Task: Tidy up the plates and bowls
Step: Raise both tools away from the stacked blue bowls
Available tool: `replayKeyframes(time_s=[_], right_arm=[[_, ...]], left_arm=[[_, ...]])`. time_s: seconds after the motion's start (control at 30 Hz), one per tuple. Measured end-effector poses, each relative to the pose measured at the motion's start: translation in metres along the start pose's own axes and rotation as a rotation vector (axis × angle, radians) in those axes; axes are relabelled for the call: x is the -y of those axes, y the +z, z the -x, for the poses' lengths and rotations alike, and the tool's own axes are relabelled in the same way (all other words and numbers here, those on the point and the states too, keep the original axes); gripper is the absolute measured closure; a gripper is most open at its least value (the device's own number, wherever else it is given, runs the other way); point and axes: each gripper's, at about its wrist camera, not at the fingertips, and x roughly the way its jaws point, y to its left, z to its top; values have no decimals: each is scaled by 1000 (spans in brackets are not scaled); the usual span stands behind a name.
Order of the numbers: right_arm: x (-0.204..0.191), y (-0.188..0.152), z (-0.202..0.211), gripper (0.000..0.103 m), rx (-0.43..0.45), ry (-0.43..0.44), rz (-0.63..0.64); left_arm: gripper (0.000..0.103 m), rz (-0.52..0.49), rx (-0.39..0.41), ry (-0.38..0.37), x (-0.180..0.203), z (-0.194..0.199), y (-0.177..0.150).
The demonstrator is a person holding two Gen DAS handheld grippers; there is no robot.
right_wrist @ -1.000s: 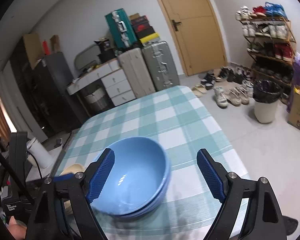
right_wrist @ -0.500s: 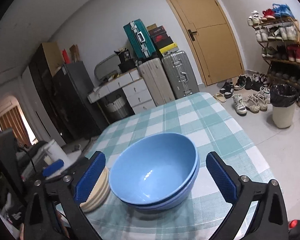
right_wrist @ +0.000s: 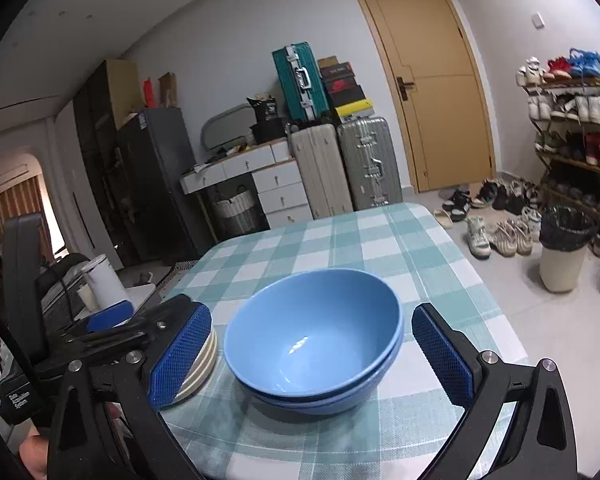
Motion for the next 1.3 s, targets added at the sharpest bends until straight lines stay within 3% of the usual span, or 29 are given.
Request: replayKeyframes(time_s=[0.2, 0.5, 0.77, 0.93, 1.0, 1.1, 1.17, 1.23, 1.3], right_arm=[[12, 1, -3, 1, -18, -17, -45], [32, 6, -26, 1, -80, -55, -118], [72, 13, -71, 1, -193, -72, -258], [94, 10, -104, 1, -308, 10, -385], [101, 10, -110, 1, -316, -12, -418], [112, 6, -121, 3, -346, 8, -481], [117, 3, -127, 7, -371, 16, -509], [122, 0, -135, 17, -404, 42, -543], [124, -3, -141, 19, -430, 51, -570]], left_arm=[[0, -1, 11, 20, -1, -1, -1], [0, -7, -98, 13, 11, -36, 5], [0, 70, -299, -78, 13, -87, 10], [1, 173, -474, -235, 3, -123, 17], [1, 260, -541, -305, -5, -136, 18], [1, 256, -597, -284, -3, -146, 19], [1, 227, -647, -275, 4, -154, 15], [1, 212, -673, -276, 8, -158, 12], [1, 178, -696, -271, 14, -161, 9]])
